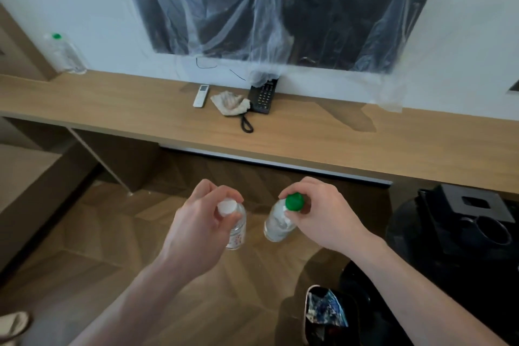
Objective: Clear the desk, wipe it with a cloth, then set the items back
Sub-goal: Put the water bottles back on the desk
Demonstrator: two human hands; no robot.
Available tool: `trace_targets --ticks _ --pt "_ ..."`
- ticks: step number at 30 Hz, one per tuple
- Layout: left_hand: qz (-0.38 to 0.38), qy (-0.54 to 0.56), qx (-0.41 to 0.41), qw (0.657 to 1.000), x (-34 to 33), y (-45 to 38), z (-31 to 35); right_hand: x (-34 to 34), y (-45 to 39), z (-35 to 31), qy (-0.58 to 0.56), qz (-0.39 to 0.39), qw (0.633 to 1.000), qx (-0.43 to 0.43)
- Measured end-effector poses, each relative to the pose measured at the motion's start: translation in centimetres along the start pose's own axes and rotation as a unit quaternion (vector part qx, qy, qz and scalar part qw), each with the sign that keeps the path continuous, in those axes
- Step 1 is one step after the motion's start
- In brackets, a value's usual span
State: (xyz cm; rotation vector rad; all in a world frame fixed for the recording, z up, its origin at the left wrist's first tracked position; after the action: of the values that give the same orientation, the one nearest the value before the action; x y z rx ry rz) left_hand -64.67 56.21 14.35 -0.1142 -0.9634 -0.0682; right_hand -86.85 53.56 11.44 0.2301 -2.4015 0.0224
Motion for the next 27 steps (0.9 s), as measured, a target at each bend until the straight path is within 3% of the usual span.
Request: trace_targets --ticks 7,14,21,27 --pt "0.038 -0.002 0.035 0.999 6.4 -2.5 -6.3 -3.0 -5.4 -7.6 -0.037 -0.025 0.997 0.058" --pt "0.059 0.029 0.066 0.996 10.4 -7.6 -12.3 -6.7 -12.9 -10.9 -0.044 -0.078 0.994 0.061" --pt "0.084 0.027 0.100 0.991 14.3 -14.4 -18.0 -10.0 -23.5 -13.1 -0.012 -0.113 0.992 0.061" --pt "0.152 0.053 0.153 0.975 18.9 -16.1 -25.3 -14.9 -32.6 -19.8 0.040 -0.164 0.980 0.108"
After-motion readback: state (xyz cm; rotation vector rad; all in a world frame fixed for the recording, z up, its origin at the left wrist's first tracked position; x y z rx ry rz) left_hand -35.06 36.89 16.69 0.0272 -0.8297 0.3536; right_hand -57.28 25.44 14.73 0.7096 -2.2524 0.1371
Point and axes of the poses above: each hand's wrist, its own y-axis away from the middle knuckle, its own x-axis out of the back of the hand, z = x × y, the point moved 9 cm from there along -y, towards the middle knuckle, and after that the axes turned 8 degrees about -y, right-handed, at the moved point
